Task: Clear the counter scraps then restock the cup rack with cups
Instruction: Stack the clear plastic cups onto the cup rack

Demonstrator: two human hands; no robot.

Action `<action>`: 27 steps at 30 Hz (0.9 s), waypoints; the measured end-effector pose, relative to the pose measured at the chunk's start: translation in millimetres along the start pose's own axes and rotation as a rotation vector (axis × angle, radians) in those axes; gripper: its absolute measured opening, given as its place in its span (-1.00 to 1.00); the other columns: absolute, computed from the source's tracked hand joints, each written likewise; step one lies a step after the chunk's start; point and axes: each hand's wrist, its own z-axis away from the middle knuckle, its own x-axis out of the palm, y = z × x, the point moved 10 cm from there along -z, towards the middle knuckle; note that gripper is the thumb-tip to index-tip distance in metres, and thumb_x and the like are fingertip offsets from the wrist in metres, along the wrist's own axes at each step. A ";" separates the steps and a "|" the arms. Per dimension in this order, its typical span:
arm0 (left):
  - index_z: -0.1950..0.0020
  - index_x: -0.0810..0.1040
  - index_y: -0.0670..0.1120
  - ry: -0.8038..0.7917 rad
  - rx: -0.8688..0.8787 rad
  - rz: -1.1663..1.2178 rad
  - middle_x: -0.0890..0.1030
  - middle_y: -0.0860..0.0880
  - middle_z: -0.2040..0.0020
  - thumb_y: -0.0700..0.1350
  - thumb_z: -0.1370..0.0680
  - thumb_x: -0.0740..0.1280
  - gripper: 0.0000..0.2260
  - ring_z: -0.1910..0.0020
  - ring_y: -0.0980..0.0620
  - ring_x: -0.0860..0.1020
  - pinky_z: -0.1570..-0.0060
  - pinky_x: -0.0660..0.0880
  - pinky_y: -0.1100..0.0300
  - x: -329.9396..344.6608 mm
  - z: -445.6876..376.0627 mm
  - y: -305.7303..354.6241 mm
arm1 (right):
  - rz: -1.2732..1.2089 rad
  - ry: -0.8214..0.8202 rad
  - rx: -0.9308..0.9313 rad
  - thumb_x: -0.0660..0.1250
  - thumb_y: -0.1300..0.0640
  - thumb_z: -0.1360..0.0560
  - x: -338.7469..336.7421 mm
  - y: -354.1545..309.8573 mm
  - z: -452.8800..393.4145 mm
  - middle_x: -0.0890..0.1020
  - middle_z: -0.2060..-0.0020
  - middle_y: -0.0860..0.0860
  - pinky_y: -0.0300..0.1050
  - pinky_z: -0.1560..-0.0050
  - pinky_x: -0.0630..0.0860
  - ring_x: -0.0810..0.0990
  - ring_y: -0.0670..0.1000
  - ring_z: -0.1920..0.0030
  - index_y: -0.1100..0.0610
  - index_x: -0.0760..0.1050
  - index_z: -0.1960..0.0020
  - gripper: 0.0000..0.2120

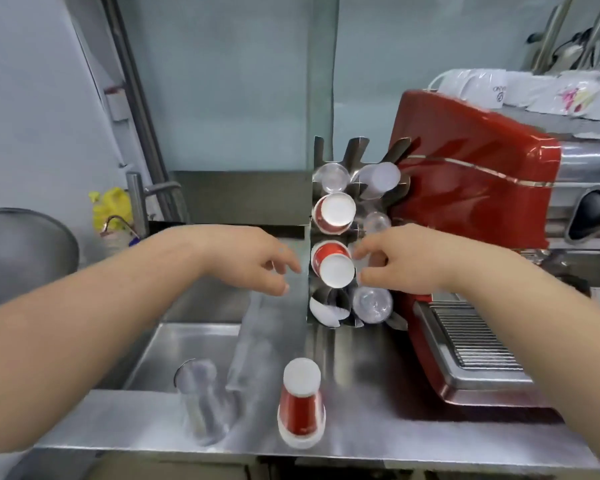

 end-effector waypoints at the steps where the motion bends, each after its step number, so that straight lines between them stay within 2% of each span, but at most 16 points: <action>1: -0.40 0.41 0.19 -0.013 -0.004 0.008 0.53 0.16 -0.24 0.15 -0.55 0.30 -0.59 -0.19 0.13 0.51 -0.26 0.43 0.14 16.0 1.7 1.5 | -0.011 -0.018 -0.009 0.31 -0.14 -0.47 17.2 -1.3 3.4 0.59 0.01 -0.13 -0.18 -0.03 0.44 0.54 -0.05 0.02 -0.12 0.48 -0.27 -0.62; 4: -0.43 0.37 0.18 0.002 0.006 0.026 0.50 0.12 -0.31 0.18 -0.55 0.29 -0.55 -0.21 0.09 0.50 -0.28 0.41 0.10 60.7 3.9 6.5 | -0.039 -0.057 -0.040 0.30 -0.13 -0.47 68.2 -5.4 10.2 0.64 0.05 -0.07 -0.07 -0.10 0.52 0.58 0.00 0.01 -0.05 0.52 -0.19 -0.67; 6: -0.47 0.30 0.17 0.024 0.002 0.051 0.45 0.09 -0.38 0.22 -0.54 0.27 -0.49 -0.26 0.07 0.47 -0.31 0.38 0.07 90.2 2.8 7.1 | -0.114 -0.077 -0.033 0.31 -0.12 -0.48 99.3 -8.6 15.3 0.62 0.06 -0.10 -0.07 -0.09 0.52 0.56 0.00 0.01 -0.08 0.48 -0.27 -0.62; 9: -0.54 0.20 0.12 0.047 -0.045 0.137 0.35 0.04 -0.47 0.23 -0.54 0.26 -0.40 -0.40 0.04 0.36 -0.40 0.29 0.08 137.8 -1.6 6.4 | -0.203 -0.069 -0.023 0.32 -0.11 -0.48 137.4 -14.8 22.2 0.60 -0.06 -0.05 -0.05 -0.13 0.51 0.55 0.00 -0.04 -0.08 0.33 -0.41 -0.47; 13: -0.54 0.18 0.07 0.121 -0.073 0.330 0.35 0.01 -0.46 0.19 -0.53 0.32 -0.37 -0.44 0.04 0.30 -0.42 0.25 0.14 182.5 -6.8 0.5 | -0.296 -0.062 0.024 0.33 -0.15 -0.47 184.8 -18.8 30.8 0.55 -0.16 -0.01 -0.03 -0.15 0.51 0.55 0.02 -0.09 -0.09 0.27 -0.43 -0.43; 16: -0.51 0.25 0.10 0.184 -0.094 0.511 0.42 0.05 -0.40 0.11 -0.51 0.37 -0.40 -0.38 0.07 0.37 -0.39 0.30 0.13 200.7 -7.9 -6.1 | -0.374 -0.032 0.084 0.34 -0.08 -0.46 212.0 -16.2 32.8 0.55 -0.14 0.01 -0.02 -0.15 0.51 0.57 0.02 -0.08 -0.11 0.28 -0.42 -0.45; 20: -0.45 0.34 0.14 0.207 -0.126 0.679 0.48 0.13 -0.24 -0.02 -0.51 0.40 -0.48 -0.18 0.15 0.43 -0.15 0.37 0.23 225.9 -12.0 -8.7 | -0.369 -0.014 0.131 0.29 -0.09 -0.44 236.3 -13.6 28.6 0.57 -0.11 0.03 0.03 -0.11 0.53 0.57 0.07 -0.12 -0.07 0.32 -0.32 -0.53; 25: -0.42 0.37 0.04 0.159 -0.152 0.747 0.46 0.09 -0.26 -0.02 -0.47 0.42 -0.46 -0.23 0.12 0.45 -0.12 0.40 0.24 259.3 -28.0 -15.6 | -0.458 -0.025 0.179 0.34 0.02 -0.45 254.1 -14.4 14.6 0.53 -0.16 -0.02 -0.20 0.00 0.38 0.53 0.00 -0.13 -0.05 0.32 -0.39 -0.48; 27: -0.40 0.38 0.04 0.140 -0.148 0.776 0.48 0.10 -0.22 -0.04 -0.43 0.45 -0.45 -0.19 0.13 0.47 -0.09 0.41 0.27 267.7 -33.9 -13.5 | -0.498 -0.027 0.219 0.36 0.00 -0.43 261.8 -12.2 10.0 0.54 -0.17 -0.02 -0.18 -0.02 0.43 0.54 0.00 -0.13 -0.05 0.33 -0.38 -0.46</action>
